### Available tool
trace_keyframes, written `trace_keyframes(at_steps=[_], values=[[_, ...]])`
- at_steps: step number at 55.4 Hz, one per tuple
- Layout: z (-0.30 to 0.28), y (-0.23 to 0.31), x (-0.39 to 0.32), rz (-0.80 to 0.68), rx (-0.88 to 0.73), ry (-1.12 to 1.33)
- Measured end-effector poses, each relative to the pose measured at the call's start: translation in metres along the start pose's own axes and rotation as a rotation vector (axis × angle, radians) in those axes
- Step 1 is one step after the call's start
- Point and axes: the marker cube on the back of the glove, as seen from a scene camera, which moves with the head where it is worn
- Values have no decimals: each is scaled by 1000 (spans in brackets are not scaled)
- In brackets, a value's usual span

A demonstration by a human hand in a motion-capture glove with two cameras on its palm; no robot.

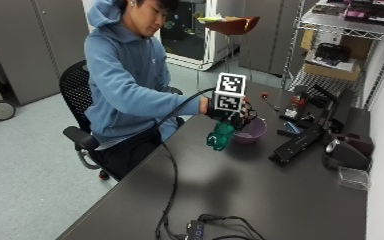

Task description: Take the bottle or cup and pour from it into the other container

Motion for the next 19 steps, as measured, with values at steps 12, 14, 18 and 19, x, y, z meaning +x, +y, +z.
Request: trace_keyframes(at_steps=[12,14,18,19], values=[[-6,-16,-27,104,-227,571],[-6,-19,-32,108,-251,653],[-3,-25,-53,116,-286,716],[-1,-28,-58,141,-285,744]])
